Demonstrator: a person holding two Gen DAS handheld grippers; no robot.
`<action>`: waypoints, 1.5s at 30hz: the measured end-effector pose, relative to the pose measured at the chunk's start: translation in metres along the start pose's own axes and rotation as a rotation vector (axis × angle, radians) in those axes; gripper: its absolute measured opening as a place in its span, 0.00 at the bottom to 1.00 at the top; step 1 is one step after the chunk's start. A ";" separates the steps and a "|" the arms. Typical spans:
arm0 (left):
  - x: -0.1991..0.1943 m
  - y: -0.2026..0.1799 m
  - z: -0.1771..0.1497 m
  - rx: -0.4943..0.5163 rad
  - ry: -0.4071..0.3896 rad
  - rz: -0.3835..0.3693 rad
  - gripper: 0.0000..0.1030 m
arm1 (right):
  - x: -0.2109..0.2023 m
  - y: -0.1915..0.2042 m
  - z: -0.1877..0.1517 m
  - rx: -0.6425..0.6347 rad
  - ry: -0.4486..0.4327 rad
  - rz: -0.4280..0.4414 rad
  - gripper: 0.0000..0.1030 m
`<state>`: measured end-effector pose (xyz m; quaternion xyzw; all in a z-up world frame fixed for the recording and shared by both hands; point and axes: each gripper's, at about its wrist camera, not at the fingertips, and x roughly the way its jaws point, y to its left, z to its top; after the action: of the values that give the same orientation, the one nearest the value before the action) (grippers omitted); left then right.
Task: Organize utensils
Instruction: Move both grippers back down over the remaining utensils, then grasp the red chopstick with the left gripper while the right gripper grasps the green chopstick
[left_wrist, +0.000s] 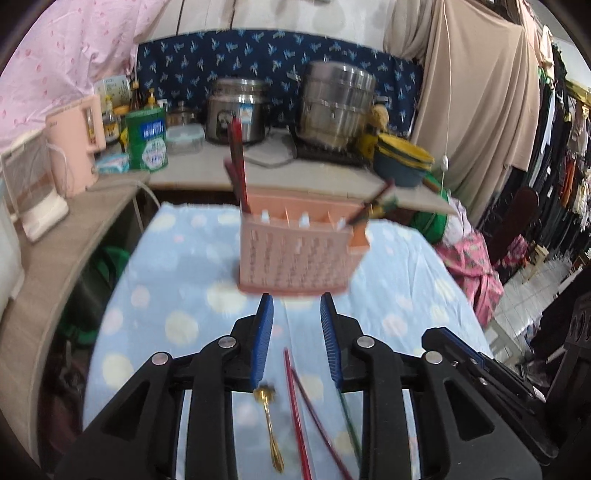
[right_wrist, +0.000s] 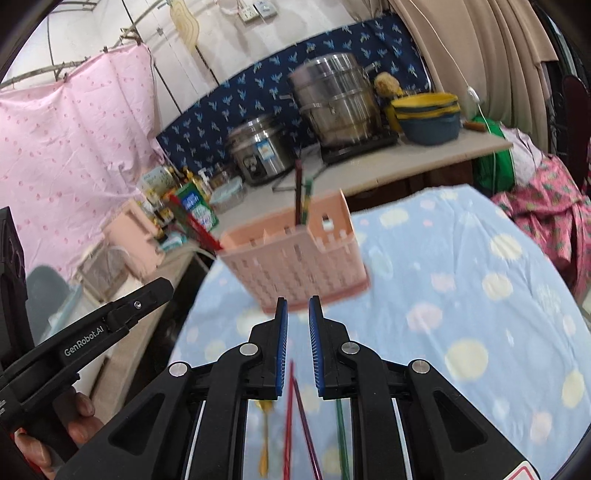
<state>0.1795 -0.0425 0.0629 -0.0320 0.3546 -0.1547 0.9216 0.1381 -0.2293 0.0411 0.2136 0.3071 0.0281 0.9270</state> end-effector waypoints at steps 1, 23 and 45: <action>0.001 -0.001 -0.011 -0.002 0.018 -0.003 0.25 | -0.001 -0.002 -0.012 -0.002 0.022 -0.003 0.13; 0.002 0.002 -0.180 -0.009 0.291 0.024 0.25 | -0.026 -0.020 -0.162 -0.147 0.266 -0.117 0.13; 0.013 -0.008 -0.193 0.012 0.321 0.008 0.26 | -0.015 -0.026 -0.181 -0.154 0.315 -0.133 0.13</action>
<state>0.0586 -0.0439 -0.0886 0.0000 0.4965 -0.1565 0.8538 0.0191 -0.1870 -0.0914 0.1142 0.4590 0.0235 0.8808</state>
